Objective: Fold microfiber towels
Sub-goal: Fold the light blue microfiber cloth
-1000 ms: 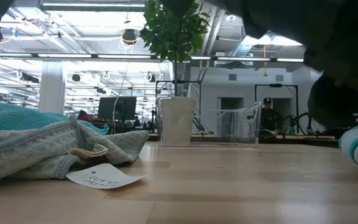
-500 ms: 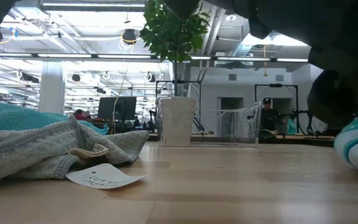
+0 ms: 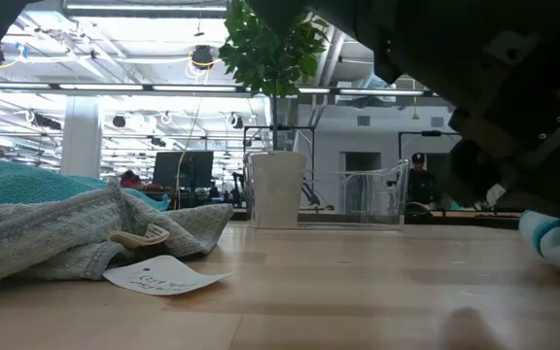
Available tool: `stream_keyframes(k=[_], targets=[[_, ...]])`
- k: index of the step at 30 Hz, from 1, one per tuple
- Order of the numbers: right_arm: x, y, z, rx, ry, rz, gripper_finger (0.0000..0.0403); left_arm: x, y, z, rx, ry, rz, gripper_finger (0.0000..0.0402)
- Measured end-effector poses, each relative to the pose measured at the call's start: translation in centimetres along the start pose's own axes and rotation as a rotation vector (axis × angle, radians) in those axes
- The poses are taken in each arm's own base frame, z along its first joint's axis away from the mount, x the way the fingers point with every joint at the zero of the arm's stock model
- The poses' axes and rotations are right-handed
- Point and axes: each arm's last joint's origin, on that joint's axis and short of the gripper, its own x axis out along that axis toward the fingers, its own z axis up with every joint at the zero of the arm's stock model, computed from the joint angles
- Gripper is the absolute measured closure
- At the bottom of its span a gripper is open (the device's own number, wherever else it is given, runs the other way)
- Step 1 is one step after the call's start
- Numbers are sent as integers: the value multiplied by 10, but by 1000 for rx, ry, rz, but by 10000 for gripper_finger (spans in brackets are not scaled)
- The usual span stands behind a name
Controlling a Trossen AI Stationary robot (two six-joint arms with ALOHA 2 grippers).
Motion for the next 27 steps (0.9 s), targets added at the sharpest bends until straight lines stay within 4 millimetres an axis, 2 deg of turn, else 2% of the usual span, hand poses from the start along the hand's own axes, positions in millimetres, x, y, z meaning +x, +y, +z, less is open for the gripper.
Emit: stream_keyframes(k=[6, 14, 17, 23, 25, 27], targets=[[22, -2, -7, -96, 103, 9, 223, 1, 0, -4, 18, 10, 47, 168], [31, -4, -15, -117, 148, -28, 235, 4, 3, -14, -36, -1, 70, 168], [30, -5, -15, -115, 149, -32, 266, 4, 4, -15, -54, -1, 69, 168], [23, -4, -9, -90, 135, -6, 375, 4, 4, -14, -61, -19, 74, 168], [20, -3, -7, -77, 131, 4, 389, 4, 4, -14, -62, -21, 73, 168], [17, -3, -6, -38, 126, 5, 383, 4, 4, -14, -62, -21, 74, 168]])
